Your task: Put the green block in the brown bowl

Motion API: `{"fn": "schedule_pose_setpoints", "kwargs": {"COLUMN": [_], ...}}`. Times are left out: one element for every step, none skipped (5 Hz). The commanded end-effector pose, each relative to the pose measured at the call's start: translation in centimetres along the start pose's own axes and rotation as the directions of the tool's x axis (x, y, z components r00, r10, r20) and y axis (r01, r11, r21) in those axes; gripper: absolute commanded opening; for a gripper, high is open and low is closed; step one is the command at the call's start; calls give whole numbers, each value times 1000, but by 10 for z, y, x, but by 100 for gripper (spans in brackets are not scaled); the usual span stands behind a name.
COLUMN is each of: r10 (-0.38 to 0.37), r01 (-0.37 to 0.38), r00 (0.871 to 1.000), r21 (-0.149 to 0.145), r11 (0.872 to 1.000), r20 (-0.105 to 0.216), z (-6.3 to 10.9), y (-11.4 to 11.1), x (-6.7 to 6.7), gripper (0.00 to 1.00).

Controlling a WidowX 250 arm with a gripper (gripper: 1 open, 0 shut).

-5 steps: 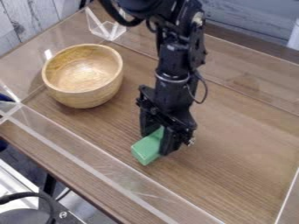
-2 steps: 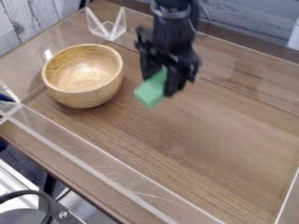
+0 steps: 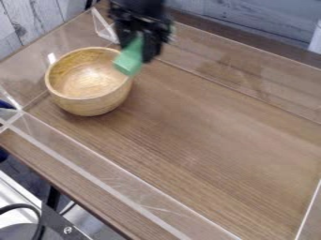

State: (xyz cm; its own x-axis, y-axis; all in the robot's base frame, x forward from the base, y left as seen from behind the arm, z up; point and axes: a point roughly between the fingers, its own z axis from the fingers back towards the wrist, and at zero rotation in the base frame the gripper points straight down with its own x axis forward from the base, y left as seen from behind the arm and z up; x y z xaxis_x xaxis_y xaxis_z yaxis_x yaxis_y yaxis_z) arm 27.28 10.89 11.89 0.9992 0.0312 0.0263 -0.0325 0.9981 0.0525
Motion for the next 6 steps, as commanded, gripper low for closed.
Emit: {"fn": "schedule_pose_setpoints", "kwargs": {"r10": [115,121,109,104,95,88], "r01": [-116,-123,-112,-107,-99,-92], "r00": [992,992,993,994,994,994], "r21": [22,50,75,84,77,58], "r11": [993,991,991,991,992,994], "r20": [44,42,41,44,52,66], "z": [5,-13,-34,-47,-59,-66], "y": [37,60,73,79,85,87], "x": [4,-7,-11,-7,-4,0], "gripper": [0,0,0,0,0,0]}}
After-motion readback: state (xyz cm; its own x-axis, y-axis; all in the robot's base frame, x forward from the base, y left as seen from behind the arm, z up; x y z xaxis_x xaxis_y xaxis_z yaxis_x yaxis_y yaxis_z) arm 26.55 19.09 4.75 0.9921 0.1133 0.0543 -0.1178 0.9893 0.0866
